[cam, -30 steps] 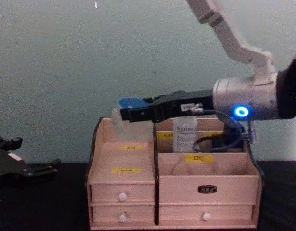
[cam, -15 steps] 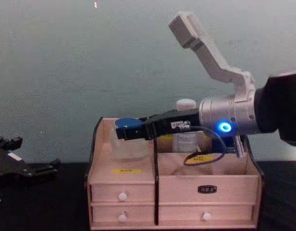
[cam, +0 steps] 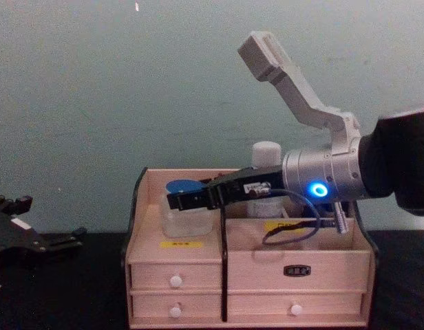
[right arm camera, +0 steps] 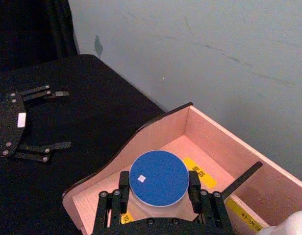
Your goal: Pick up the facial cleanser and watermelon frost from the table and place them into the tiered storage box.
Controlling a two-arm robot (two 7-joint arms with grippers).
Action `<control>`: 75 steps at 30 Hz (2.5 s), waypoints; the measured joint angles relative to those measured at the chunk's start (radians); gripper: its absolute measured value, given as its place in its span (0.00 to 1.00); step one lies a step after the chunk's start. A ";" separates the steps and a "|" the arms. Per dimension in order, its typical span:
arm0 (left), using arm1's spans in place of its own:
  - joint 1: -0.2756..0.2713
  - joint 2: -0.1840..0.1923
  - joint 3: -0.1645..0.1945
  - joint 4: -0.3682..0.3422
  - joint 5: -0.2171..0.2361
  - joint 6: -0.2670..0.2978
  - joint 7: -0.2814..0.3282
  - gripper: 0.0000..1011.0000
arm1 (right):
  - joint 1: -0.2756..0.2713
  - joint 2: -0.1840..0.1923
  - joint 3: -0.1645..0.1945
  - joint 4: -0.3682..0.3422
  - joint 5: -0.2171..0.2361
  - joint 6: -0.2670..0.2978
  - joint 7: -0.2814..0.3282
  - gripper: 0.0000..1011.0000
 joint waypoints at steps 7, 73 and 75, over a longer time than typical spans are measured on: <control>0.000 0.000 0.000 0.000 0.000 0.000 0.000 0.99 | -0.002 -0.002 0.003 0.001 -0.009 0.000 -0.002 0.71; 0.000 0.000 0.000 0.000 0.000 0.000 0.000 0.99 | -0.374 0.216 0.336 -0.567 0.046 -0.088 -0.346 0.99; 0.000 0.000 0.000 0.000 0.000 0.000 0.000 0.99 | -0.406 0.218 0.360 -0.571 0.034 -0.099 -0.380 0.99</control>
